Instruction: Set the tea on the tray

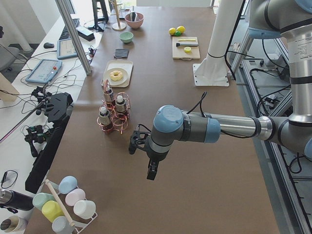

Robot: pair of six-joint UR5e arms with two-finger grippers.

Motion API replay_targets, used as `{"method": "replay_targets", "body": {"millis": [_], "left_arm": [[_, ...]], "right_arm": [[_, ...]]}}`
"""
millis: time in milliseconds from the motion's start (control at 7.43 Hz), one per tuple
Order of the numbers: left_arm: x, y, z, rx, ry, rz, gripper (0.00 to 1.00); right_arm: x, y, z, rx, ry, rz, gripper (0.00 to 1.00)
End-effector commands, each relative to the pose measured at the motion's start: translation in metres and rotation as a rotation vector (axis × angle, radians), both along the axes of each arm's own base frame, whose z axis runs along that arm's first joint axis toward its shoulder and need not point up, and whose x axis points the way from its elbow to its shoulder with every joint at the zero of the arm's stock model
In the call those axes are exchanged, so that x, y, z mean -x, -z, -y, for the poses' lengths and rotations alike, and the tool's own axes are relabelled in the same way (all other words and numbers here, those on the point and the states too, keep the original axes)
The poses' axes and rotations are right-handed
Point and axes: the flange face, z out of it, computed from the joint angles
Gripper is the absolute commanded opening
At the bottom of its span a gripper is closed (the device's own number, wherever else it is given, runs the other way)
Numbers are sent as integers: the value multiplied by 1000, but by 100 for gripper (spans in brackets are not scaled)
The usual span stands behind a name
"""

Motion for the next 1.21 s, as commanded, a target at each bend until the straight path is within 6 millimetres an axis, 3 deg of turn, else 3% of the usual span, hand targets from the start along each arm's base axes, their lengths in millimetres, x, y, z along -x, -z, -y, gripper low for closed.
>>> {"method": "replay_targets", "body": {"millis": [0,1076], "left_arm": [[0,0,0,0,1,0,97],[-2,1,2,-27,-11,6,97]], "right_arm": [[0,2,2,-3,0,1,100],[1,-5,-1,13,0,13,100]]}}
